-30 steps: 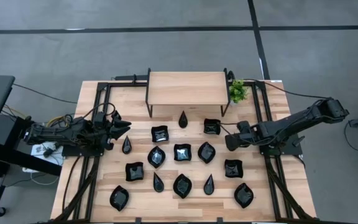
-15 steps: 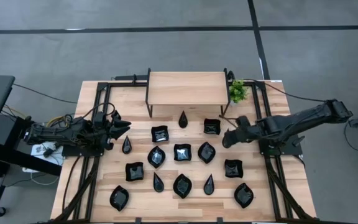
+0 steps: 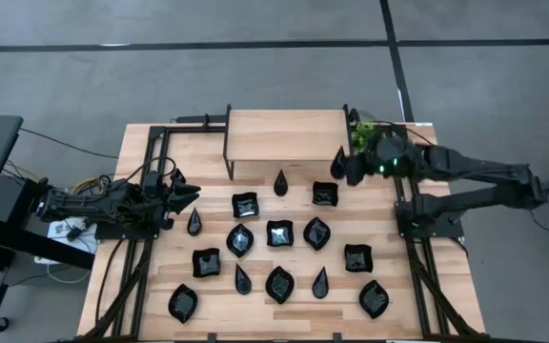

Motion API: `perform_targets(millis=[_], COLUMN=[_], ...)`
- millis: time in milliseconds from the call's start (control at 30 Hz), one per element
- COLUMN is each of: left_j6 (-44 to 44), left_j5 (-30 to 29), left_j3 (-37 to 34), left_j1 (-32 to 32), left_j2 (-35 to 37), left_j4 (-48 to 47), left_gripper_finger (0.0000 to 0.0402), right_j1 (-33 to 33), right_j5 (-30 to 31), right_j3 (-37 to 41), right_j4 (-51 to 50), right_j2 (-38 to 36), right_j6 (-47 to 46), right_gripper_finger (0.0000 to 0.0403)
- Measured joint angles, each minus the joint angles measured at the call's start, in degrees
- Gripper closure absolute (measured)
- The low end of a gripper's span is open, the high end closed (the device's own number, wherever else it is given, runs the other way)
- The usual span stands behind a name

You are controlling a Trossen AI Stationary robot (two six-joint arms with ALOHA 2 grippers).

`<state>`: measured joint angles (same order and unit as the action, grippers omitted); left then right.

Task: Pick & Place Mini shaped plates
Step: Put the drop-shaped plate on top of the shelf

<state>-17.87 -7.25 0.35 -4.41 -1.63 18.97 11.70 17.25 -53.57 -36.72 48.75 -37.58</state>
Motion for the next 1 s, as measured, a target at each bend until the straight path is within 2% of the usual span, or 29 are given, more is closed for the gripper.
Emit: perform_targets(millis=[267, 367, 600, 767, 1000], left_j6=[0.0, 0.0, -0.2, -0.2, -0.1], left_j5=[0.0, 0.0, 0.0, 0.0, 0.0], left_j3=[0.0, 0.0, 0.0, 0.0, 0.0], left_j1=[0.0, 0.0, 0.0, 0.0, 0.0], left_j2=[0.0, 0.0, 0.0, 0.0, 0.0], left_j4=[0.4, 0.4, 0.7, 0.7, 0.7], left_gripper_finger=[0.029, 0.029, 0.029, 0.029, 0.029], right_j1=[18.7, 24.8, 34.8, 37.1, 37.6], right_j5=[-16.6, -23.0, -33.1, -34.0, -33.7], right_j3=[-9.2, -11.4, -16.0, -17.3, -17.3], right_j4=[3.2, 4.7, 5.7, 3.2, 0.6], right_j2=[10.6, 15.9, 27.6, 33.2, 35.5], right_j6=[17.4, 20.6, 23.3, 24.5, 24.0], right_gripper_finger=[0.0393, 0.0393, 0.0393, 0.0393, 0.0393])
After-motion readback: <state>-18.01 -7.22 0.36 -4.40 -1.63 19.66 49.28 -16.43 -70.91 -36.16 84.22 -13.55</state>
